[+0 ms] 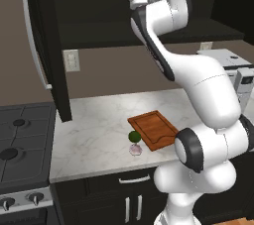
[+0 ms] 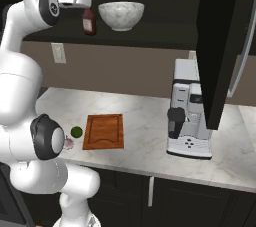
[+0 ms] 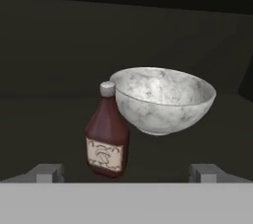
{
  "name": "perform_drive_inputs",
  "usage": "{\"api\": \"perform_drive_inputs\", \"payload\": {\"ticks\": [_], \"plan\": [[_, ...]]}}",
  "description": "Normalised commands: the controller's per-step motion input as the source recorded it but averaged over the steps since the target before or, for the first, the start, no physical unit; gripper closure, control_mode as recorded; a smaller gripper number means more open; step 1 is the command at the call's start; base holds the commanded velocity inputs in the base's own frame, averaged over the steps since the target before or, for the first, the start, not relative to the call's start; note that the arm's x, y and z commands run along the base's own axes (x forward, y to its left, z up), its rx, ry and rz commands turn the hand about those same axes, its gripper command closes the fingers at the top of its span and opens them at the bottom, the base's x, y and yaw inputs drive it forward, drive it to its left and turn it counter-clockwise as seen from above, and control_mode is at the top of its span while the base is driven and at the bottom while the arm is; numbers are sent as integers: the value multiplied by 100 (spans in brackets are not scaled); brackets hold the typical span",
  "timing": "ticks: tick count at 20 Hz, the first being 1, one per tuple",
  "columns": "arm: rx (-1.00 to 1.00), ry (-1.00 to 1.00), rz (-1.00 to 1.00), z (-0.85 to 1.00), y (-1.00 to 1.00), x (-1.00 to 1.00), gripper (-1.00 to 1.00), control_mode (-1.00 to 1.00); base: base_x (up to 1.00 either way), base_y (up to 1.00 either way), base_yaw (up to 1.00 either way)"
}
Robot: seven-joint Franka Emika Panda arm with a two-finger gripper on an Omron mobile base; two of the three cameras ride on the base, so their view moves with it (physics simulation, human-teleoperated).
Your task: Open the cabinet. Place the bowl and condiment on the counter. Then place the lime and garlic on the cutting board.
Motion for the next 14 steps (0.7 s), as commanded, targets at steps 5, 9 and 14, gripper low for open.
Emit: {"api": "perform_drive_inputs", "payload": {"ticks": [5, 9, 14], "plan": [[0, 0, 0, 0, 0, 25, -100, -100, 0, 0, 0], [0, 0, 0, 0, 0, 28, -100, -100, 0, 0, 0], [0, 0, 0, 0, 0, 21, -100, -100, 0, 0, 0]]}}
